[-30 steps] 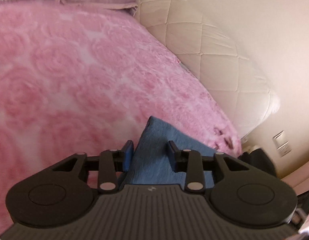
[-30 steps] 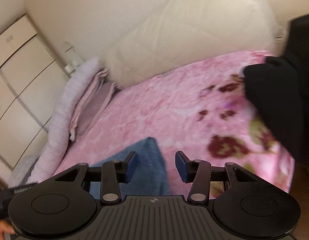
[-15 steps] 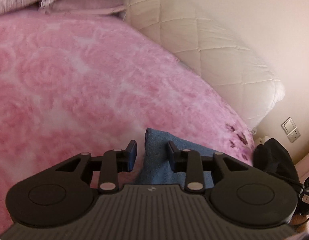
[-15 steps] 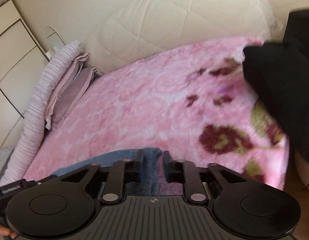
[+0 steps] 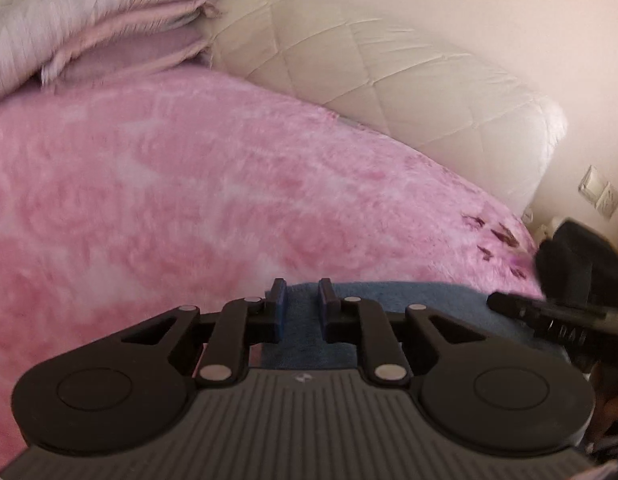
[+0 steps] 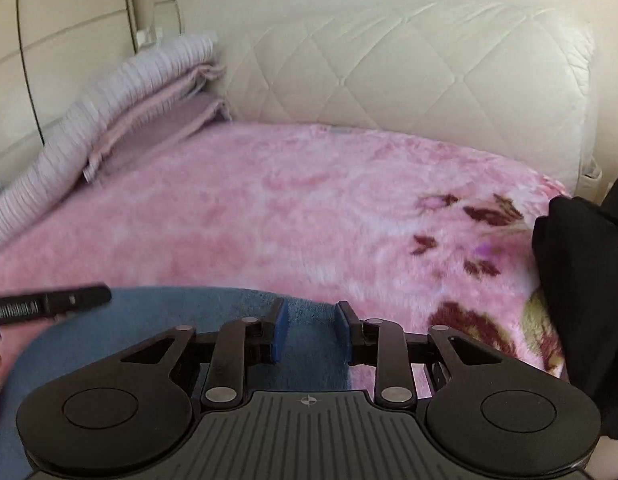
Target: Fold clothes
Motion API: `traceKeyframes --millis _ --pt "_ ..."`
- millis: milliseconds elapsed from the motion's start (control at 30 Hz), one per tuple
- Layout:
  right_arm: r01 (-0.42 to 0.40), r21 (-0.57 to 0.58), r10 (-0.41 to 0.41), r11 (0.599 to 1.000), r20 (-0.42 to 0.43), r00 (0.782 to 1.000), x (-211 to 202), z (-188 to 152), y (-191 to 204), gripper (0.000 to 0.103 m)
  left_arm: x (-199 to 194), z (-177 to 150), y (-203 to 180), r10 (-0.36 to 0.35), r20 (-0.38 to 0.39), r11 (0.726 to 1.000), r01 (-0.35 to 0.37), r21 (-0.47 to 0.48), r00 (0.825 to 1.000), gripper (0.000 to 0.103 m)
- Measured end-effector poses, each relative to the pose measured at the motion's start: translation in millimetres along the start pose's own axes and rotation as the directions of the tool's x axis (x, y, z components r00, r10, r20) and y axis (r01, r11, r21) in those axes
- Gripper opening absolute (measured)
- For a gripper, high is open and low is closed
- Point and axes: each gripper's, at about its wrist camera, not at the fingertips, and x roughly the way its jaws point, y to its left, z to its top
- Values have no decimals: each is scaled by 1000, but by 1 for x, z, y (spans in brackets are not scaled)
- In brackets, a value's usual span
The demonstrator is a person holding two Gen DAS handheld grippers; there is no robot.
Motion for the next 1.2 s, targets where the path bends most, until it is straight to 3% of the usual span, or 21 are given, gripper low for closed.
traceKeyframes --millis 100,200,367,467,567,633,700,767,900,967,1067,1200 --pt "12 60 -10 998 -38 999 14 -1 -12 30 6 5 5 1 -27 1000 -1 -20 1000 19" --pt "-30 163 41 986 -65 997 15 4 -32 35 3 10 5 12 -38 1000 -12 -9 999 19" --pt "-47 226 38 973 44 998 -52 12 -39 35 -62 15 16 54 67 995 -48 -91 996 14" --pt "-99 185 83 978 95 992 -91 1 -31 35 -102 4 3 53 94 998 -49 -43 994 14" --pt "-108 99 100 989 89 991 -121 -23 -10 35 -127 -25 -23 23 69 999 -25 23 997 14" --pt "-99 50 96 994 69 993 -131 -44 2 35 -133 -52 -39 5 28 999 -6 45 1000 14" --pt "-65 2 65 998 -10 998 -123 -69 10 35 -122 -78 -46 44 -31 998 -42 52 999 16" --pt "-52 11 52 999 -27 998 -116 -88 6 36 -123 -95 -47 81 -4 997 -81 19 997 16" --pt "-54 44 56 998 -49 997 -135 -78 2 36 -149 -96 -50 126 3 990 -126 -58 992 14" --pt "-54 19 54 998 -14 998 -156 -81 6 36 -168 -103 -52 149 22 987 -148 -58 989 14" --pt "-63 0 63 998 -31 998 -165 -98 11 36 -183 -120 -50 162 8 983 -161 -84 987 14" --pt "-66 2 66 998 -85 994 -166 -117 13 36 -179 -135 -46 228 -44 967 -231 -102 973 16"
